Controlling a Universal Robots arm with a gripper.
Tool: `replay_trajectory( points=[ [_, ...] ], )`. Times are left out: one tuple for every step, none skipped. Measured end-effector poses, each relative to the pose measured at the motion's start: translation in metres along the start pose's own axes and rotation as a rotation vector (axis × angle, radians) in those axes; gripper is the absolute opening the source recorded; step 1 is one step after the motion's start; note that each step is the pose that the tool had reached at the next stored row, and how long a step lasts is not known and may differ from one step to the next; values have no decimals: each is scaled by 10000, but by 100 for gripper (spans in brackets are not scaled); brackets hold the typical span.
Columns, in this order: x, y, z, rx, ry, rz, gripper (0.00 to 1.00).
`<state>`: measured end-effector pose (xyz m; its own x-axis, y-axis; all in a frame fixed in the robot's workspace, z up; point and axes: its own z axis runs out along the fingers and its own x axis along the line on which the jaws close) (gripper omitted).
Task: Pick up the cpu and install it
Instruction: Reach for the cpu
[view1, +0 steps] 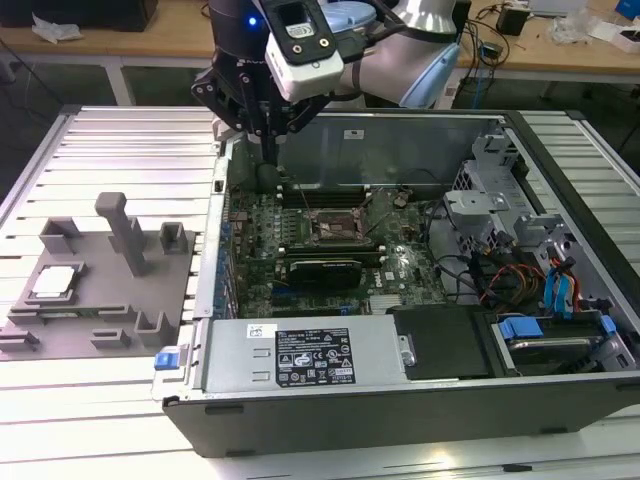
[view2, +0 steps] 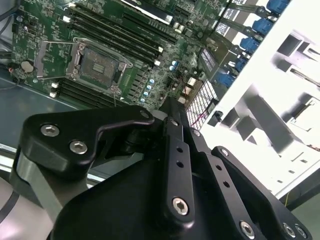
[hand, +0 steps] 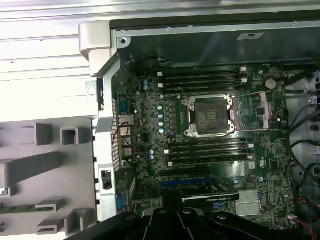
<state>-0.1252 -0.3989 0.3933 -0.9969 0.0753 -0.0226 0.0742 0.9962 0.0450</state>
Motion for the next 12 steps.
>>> replay_trajectory(
  points=[
    [8,-1,0,0,0,0,11],
    [18,-1,0,0,-1,0,11],
    [27,-2,-1,0,-1,0,11],
    [45,-3,-1,0,-3,0,11],
    [69,-5,-2,-1,-7,0,11],
    [93,-7,-2,-1,-11,-1,11],
    [108,-8,-3,-2,-14,-1,11],
    [120,-9,-3,-2,-16,-2,11],
    [133,-10,-3,-2,-18,-2,11],
    [145,-11,-4,-2,-21,-1,11],
    [161,-12,-4,-2,-23,-1,11],
    [177,-13,-4,-2,-26,-1,11]
  ],
)
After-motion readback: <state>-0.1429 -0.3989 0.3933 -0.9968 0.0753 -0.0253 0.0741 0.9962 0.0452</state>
